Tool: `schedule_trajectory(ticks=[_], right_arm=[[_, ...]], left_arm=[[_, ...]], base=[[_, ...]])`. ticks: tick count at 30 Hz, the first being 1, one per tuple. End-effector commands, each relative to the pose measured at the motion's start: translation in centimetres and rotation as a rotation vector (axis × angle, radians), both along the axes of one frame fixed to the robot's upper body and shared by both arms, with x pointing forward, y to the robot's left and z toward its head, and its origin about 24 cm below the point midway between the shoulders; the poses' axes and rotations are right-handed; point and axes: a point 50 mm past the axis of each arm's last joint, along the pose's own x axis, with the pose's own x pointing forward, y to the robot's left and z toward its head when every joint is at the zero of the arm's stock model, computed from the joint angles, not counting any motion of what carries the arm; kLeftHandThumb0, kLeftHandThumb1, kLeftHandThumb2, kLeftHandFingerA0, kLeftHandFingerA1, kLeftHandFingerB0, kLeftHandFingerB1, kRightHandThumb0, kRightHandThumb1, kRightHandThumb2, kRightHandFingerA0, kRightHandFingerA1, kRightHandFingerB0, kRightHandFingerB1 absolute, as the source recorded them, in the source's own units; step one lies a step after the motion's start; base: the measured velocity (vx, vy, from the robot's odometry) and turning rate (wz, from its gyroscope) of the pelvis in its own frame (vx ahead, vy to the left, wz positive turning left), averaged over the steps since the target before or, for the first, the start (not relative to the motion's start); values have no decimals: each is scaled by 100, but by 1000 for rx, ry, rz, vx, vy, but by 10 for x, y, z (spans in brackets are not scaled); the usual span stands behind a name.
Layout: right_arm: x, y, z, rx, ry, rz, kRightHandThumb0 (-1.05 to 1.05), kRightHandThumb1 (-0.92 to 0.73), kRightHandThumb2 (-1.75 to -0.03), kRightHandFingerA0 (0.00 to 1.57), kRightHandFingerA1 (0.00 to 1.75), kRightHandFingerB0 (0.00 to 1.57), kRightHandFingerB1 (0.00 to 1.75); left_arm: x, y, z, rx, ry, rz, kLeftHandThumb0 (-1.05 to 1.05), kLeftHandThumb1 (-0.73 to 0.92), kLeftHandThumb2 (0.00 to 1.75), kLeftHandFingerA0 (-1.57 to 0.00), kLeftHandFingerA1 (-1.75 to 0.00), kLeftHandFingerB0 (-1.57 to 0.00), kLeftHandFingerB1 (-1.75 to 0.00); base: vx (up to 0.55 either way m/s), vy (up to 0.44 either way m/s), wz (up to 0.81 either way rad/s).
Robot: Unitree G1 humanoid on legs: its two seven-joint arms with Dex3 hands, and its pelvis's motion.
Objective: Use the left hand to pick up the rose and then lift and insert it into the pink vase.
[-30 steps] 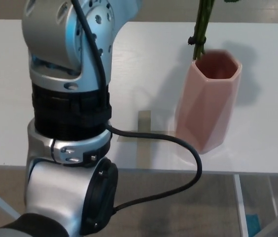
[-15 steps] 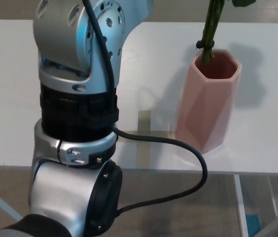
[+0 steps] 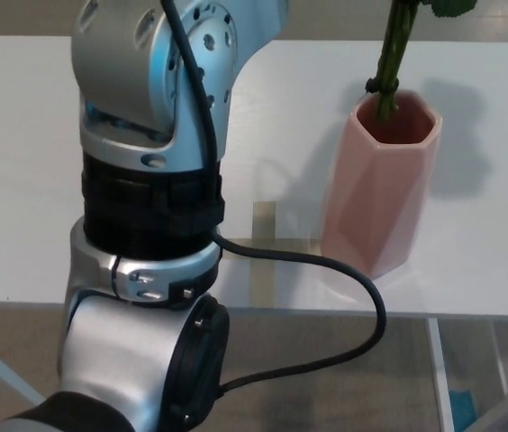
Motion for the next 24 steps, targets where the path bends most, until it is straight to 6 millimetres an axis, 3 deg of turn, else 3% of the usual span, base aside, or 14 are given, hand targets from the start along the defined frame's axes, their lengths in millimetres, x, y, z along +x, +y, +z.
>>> schedule_trajectory(ticks=[1, 11, 24], right_arm=[[-3, 0, -2, 8, 15, -7, -19, -55, -55, 71, 52, 60, 47], [1, 1, 0, 4, 7, 2, -20, -55, -55, 71, 52, 60, 47], [1, 1, 0, 4, 3, 1, -21, -55, -55, 70, 51, 60, 47]], left_arm=[[-3, -7, -1, -10, -16, -22, -18, 83, 64, -105, -139, -81, -92], [3, -15, -15, 35, 4, -25, -17, 83, 68, -98, -145, -80, -88], [9, -16, -19, 51, 30, -1, -17, 84, 64, -101, -141, -80, -89]], base=[[0, 0, 0], [0, 0, 0], [0, 0, 0]])
